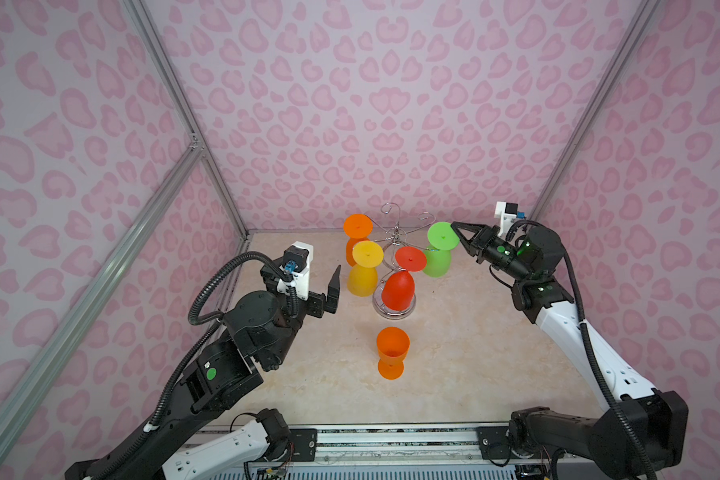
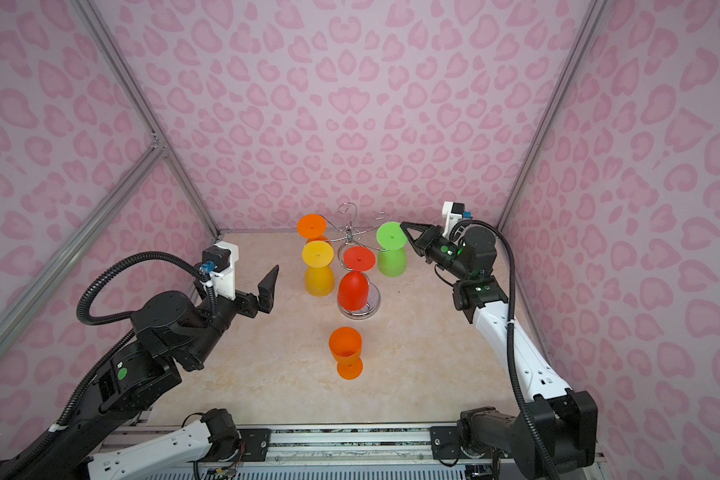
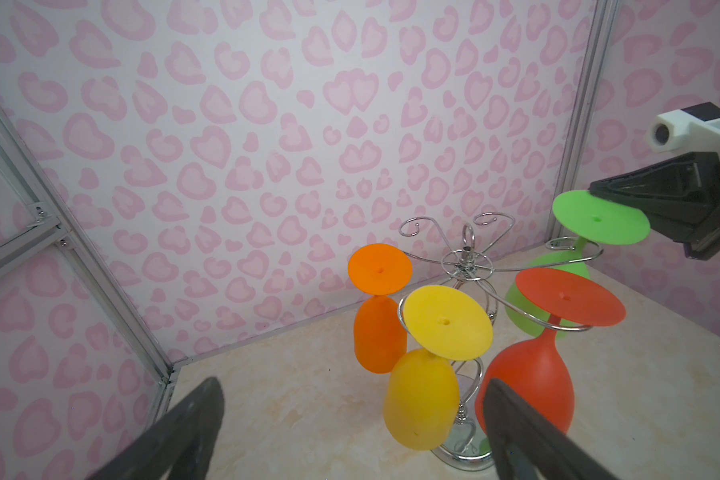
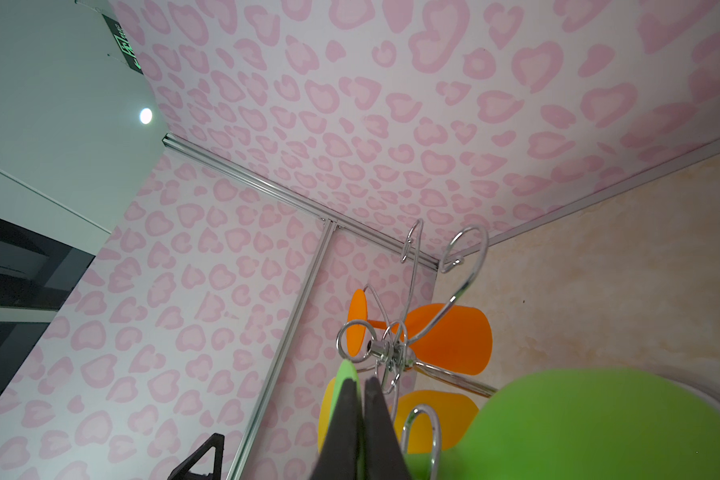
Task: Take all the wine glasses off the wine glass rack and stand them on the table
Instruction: 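Close the right gripper on the green glass's base on the rack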
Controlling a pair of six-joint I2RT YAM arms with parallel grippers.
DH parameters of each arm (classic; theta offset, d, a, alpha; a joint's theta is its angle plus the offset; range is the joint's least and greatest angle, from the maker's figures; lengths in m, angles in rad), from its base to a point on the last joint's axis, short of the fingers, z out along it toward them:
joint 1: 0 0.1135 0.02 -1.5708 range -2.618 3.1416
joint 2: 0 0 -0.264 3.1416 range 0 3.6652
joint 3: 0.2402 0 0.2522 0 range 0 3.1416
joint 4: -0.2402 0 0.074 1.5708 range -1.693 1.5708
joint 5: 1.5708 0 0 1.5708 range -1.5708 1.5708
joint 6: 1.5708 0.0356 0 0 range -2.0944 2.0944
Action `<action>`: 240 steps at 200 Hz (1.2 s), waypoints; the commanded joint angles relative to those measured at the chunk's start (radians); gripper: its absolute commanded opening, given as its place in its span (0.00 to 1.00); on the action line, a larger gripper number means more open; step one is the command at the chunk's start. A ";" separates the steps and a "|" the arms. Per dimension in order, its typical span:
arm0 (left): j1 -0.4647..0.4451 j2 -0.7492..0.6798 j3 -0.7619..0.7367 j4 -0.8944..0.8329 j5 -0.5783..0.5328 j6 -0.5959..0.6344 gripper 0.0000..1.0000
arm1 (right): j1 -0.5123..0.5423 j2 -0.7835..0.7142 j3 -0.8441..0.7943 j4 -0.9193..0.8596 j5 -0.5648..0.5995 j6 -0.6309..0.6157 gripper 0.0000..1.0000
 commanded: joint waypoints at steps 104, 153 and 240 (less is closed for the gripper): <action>0.002 -0.007 0.016 0.016 0.001 -0.007 0.99 | 0.089 0.048 0.028 0.073 -0.026 0.016 0.00; 0.001 -0.007 0.016 0.013 0.002 -0.005 0.98 | 0.113 0.119 0.086 0.086 -0.026 0.016 0.00; 0.003 -0.009 0.010 0.009 -0.003 -0.004 0.99 | 0.120 0.155 0.092 0.121 -0.025 0.036 0.00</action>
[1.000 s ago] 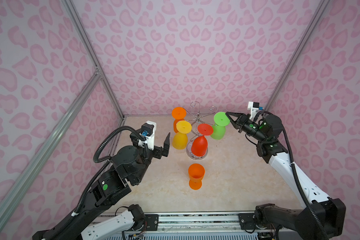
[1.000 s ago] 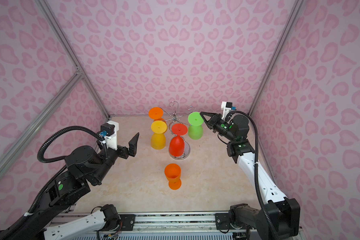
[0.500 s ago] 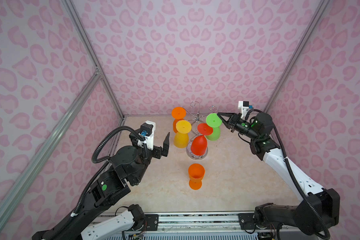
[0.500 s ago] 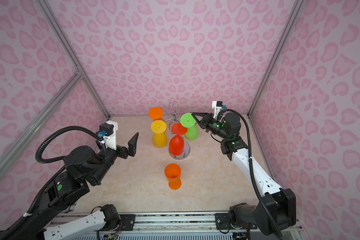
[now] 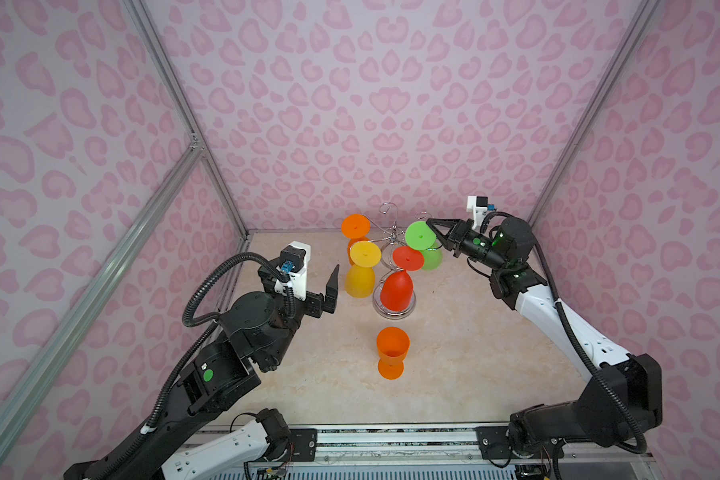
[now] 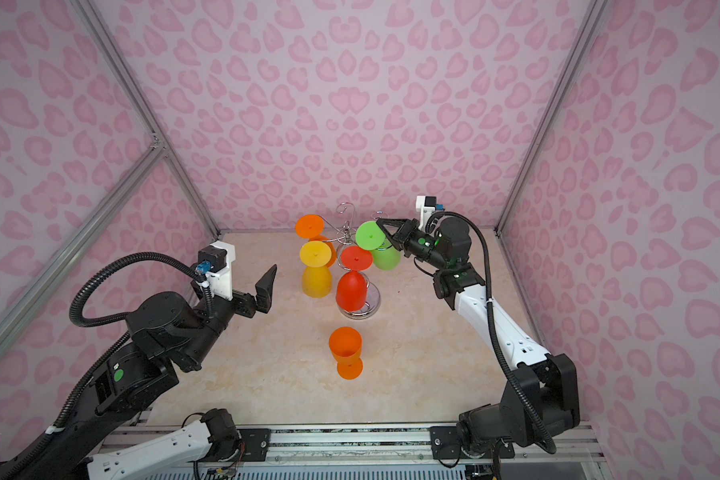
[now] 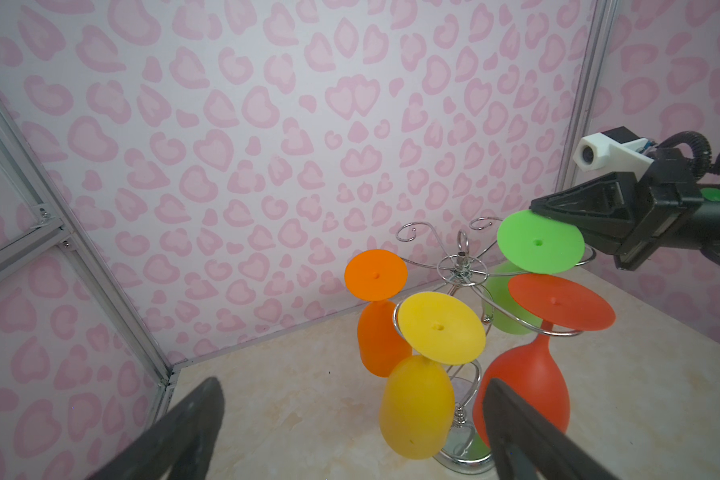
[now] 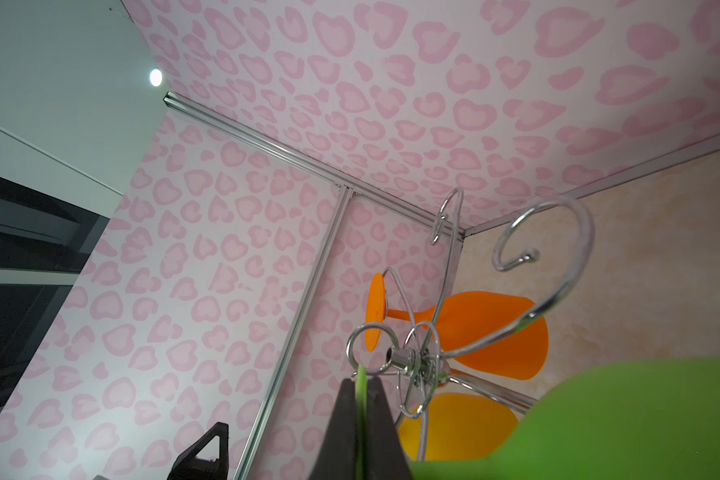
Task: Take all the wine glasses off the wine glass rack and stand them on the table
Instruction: 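Close the right gripper on the green glass's base on the rack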
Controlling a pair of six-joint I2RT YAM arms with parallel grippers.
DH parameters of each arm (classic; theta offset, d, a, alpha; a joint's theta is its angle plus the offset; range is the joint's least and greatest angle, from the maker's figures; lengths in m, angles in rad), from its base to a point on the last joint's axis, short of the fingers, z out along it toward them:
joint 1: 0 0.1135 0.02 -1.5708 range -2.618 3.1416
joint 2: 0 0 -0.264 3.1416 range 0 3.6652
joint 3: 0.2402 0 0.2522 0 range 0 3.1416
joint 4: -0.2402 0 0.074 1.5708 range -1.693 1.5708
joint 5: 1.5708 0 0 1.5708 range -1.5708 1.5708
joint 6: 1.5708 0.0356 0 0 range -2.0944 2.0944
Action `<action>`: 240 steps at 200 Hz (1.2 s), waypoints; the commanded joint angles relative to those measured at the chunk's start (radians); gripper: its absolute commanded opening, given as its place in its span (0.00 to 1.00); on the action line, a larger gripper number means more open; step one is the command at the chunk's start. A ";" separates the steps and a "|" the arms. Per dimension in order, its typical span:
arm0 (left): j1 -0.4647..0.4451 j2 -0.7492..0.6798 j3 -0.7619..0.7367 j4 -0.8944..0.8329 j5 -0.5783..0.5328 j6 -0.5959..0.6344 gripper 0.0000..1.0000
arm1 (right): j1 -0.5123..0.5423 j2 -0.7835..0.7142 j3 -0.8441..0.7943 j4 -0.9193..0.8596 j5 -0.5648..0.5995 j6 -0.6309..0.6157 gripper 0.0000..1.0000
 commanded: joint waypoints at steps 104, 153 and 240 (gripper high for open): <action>0.003 -0.002 -0.006 0.011 -0.001 -0.009 0.99 | -0.048 -0.067 -0.074 0.107 -0.030 0.095 0.00; 0.003 -0.003 -0.008 0.009 0.002 -0.011 0.99 | -0.054 -0.060 -0.101 0.169 -0.044 0.148 0.00; 0.003 -0.006 -0.017 0.011 0.000 -0.017 0.99 | -0.020 -0.120 0.028 -0.241 0.023 -0.094 0.00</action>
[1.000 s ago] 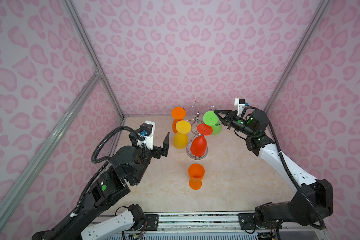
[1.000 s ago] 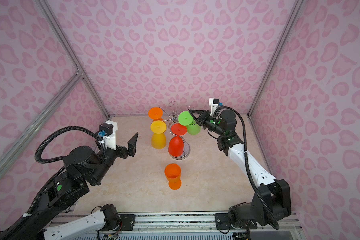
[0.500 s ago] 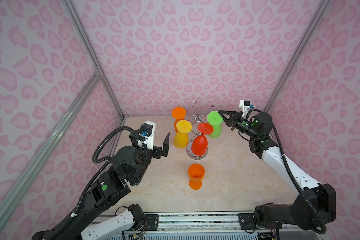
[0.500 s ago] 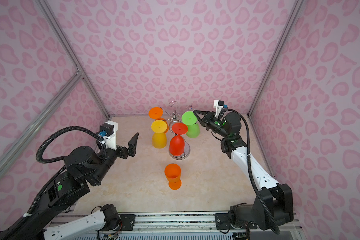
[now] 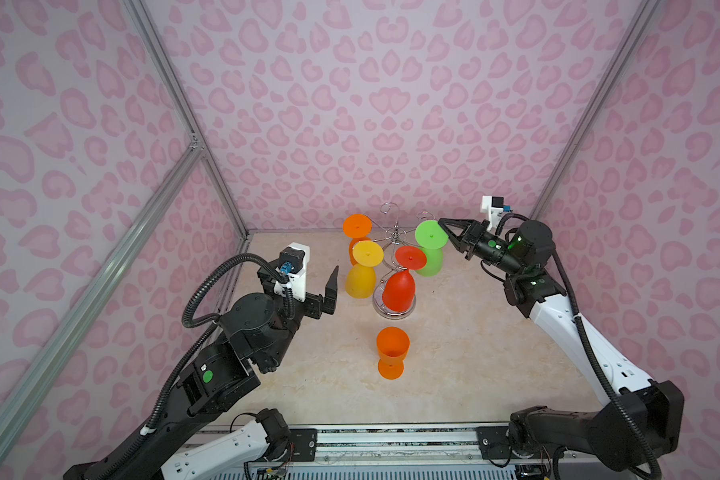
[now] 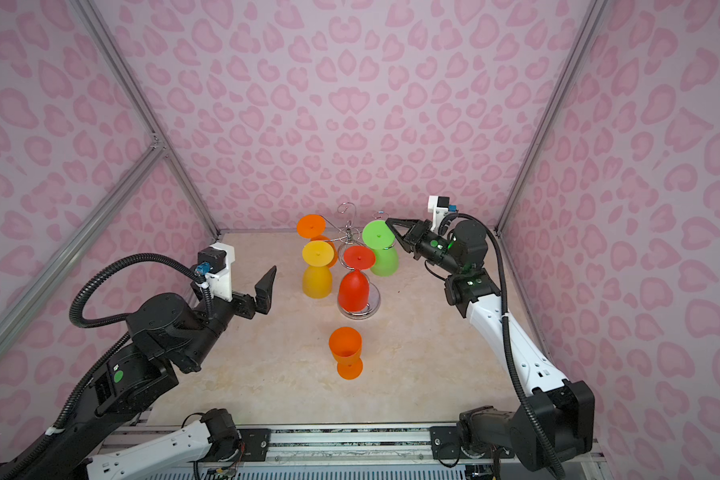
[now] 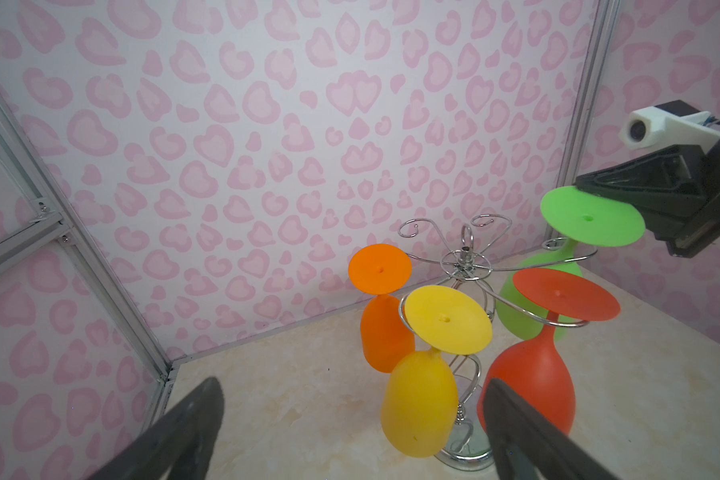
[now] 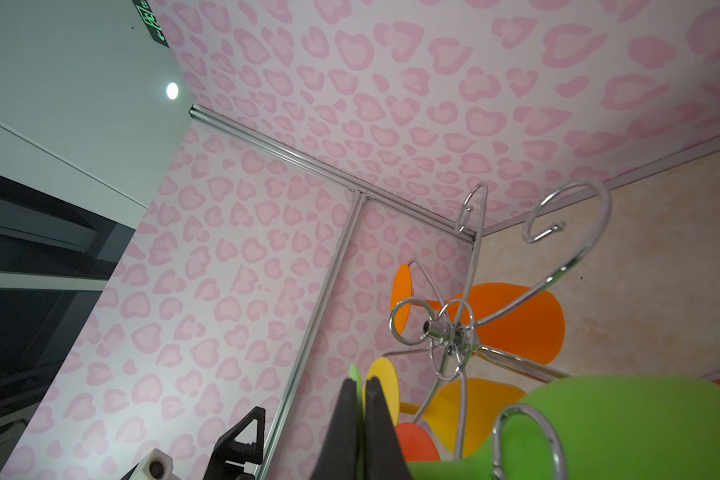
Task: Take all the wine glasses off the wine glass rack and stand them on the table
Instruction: 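Close the right gripper on the green glass's base on the rack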
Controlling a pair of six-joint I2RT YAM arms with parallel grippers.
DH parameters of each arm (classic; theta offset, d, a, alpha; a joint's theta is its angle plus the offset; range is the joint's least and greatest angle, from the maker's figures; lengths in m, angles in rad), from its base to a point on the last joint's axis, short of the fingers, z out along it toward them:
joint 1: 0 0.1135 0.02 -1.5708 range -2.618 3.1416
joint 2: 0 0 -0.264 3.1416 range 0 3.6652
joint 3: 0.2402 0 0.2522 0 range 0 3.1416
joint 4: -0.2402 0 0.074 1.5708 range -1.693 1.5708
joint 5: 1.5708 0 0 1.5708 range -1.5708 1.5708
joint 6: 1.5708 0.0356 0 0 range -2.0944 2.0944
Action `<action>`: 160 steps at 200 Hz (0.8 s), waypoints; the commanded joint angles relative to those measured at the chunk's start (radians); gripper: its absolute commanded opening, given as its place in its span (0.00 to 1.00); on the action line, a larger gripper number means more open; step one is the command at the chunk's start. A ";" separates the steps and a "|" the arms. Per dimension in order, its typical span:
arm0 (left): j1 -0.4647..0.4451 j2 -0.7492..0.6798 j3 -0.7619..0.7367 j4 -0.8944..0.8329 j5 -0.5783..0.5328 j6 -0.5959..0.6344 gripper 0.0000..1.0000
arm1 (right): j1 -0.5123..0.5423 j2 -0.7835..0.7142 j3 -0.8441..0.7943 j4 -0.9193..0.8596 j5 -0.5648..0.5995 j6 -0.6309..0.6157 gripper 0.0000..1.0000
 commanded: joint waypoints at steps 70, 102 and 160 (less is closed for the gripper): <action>0.001 -0.009 -0.018 0.015 0.000 -0.011 0.99 | 0.100 0.045 0.184 -0.429 0.169 -0.307 0.00; 0.001 -0.013 -0.020 0.014 -0.002 -0.009 0.99 | 0.126 0.053 0.216 -0.496 0.225 -0.365 0.00; 0.001 -0.004 -0.016 0.015 0.000 -0.005 0.99 | 0.137 0.080 0.242 -0.520 0.280 -0.409 0.00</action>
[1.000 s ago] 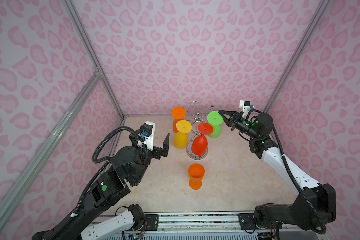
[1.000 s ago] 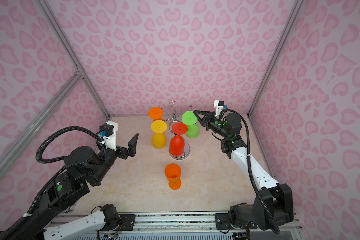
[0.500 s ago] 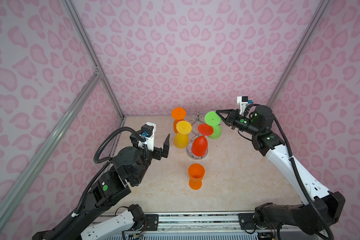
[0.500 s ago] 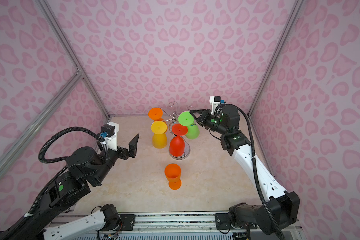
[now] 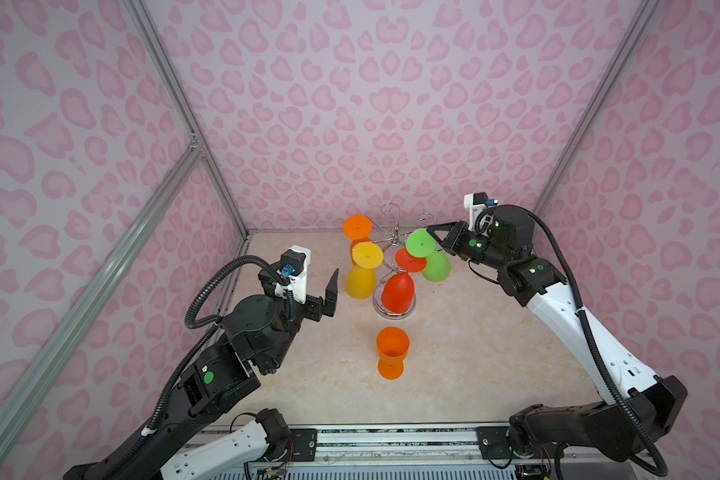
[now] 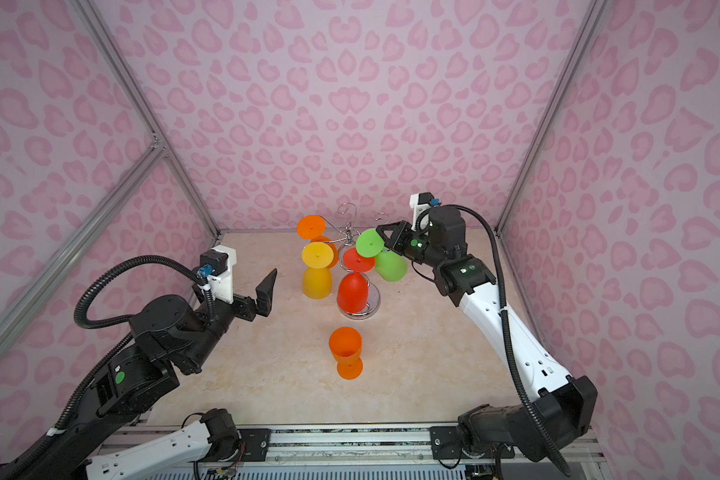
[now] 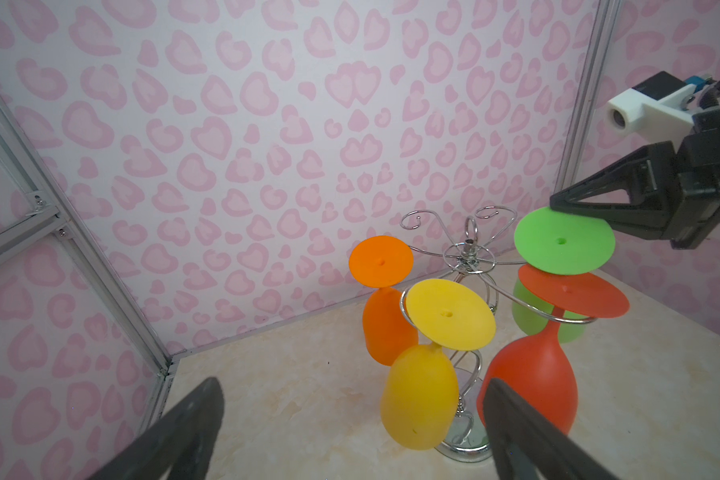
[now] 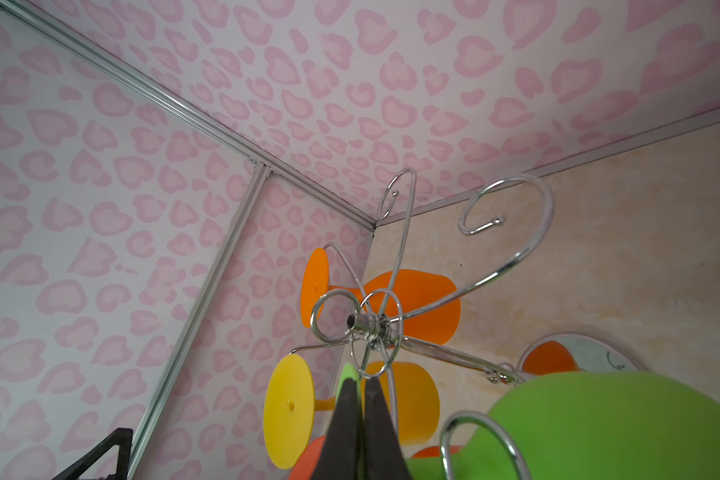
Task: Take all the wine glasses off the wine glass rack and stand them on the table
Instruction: 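Close the right gripper on the green glass's base on the rack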
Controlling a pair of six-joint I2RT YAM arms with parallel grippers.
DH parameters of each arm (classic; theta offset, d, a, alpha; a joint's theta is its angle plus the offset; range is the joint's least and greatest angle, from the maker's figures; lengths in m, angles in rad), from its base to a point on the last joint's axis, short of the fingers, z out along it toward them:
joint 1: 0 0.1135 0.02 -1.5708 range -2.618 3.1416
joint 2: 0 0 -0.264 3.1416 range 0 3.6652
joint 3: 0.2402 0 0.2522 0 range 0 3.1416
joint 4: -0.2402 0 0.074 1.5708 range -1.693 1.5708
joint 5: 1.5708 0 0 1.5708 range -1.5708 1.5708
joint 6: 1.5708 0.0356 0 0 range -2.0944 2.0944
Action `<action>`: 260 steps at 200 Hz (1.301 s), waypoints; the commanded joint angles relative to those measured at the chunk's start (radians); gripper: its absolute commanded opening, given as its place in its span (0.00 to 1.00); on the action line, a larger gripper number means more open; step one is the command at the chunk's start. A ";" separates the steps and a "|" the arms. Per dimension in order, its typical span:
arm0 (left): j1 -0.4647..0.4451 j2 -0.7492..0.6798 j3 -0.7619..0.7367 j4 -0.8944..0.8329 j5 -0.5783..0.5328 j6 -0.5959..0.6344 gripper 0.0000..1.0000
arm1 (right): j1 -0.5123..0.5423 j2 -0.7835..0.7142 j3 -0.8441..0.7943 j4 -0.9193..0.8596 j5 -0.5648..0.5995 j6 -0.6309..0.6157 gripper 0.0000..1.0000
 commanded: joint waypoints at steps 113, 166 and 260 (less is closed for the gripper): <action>0.001 0.007 0.005 0.014 0.009 -0.001 0.99 | 0.002 0.087 0.071 0.002 0.049 -0.048 0.00; 0.001 0.002 0.002 0.011 0.014 -0.004 0.99 | -0.023 0.100 0.066 0.032 0.043 -0.029 0.00; 0.000 -0.001 -0.004 0.003 0.015 -0.013 0.99 | -0.054 0.131 0.075 0.106 0.006 0.023 0.00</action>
